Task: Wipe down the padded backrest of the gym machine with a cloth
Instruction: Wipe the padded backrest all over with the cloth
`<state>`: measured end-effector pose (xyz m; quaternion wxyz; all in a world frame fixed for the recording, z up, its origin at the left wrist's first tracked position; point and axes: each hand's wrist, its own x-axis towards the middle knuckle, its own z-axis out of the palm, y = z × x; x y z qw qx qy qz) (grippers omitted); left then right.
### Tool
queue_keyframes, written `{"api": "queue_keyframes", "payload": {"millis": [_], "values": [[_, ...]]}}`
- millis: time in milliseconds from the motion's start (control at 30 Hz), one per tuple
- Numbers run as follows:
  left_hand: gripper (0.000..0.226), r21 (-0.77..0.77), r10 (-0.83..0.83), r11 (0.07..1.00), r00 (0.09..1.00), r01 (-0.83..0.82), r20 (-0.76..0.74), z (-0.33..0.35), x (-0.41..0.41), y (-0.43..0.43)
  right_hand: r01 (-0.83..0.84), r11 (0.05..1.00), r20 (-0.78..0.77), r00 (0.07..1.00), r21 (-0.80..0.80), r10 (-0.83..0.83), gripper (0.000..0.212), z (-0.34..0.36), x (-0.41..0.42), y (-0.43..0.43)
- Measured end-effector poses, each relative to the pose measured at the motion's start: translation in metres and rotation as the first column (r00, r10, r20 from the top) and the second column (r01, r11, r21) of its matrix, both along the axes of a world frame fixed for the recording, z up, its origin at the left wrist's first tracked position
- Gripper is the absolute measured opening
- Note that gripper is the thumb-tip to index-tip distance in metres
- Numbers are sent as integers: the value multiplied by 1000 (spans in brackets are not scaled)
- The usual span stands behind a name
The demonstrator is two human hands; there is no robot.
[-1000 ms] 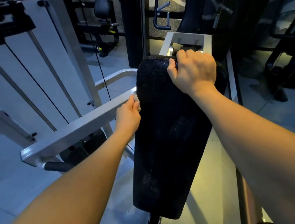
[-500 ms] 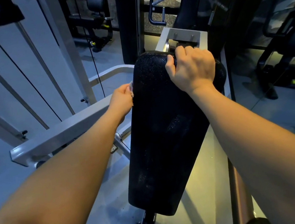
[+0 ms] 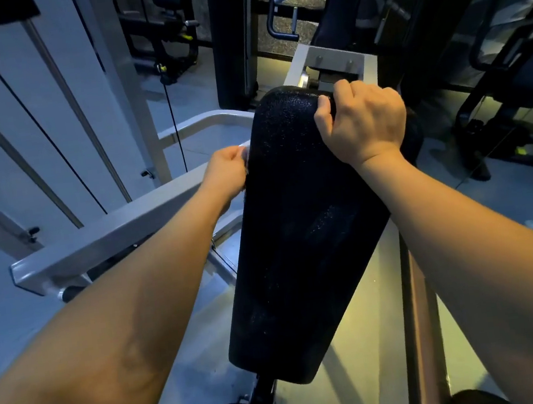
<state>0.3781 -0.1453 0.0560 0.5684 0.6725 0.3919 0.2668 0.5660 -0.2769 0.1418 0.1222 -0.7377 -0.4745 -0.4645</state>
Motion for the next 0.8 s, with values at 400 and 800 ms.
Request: {"api": "queue_keyframes", "payload": {"millis": [400, 800], "values": [[36, 230, 101, 970, 992, -81, -78, -18, -24, -34, 56, 997, -21, 998, -61, -58, 40, 3, -5, -1], [17, 280, -5, 960, 999, 14, -33, 2, -37, -29, 16, 976, -156, 986, -216, -51, 48, 25, -30, 16]]}}
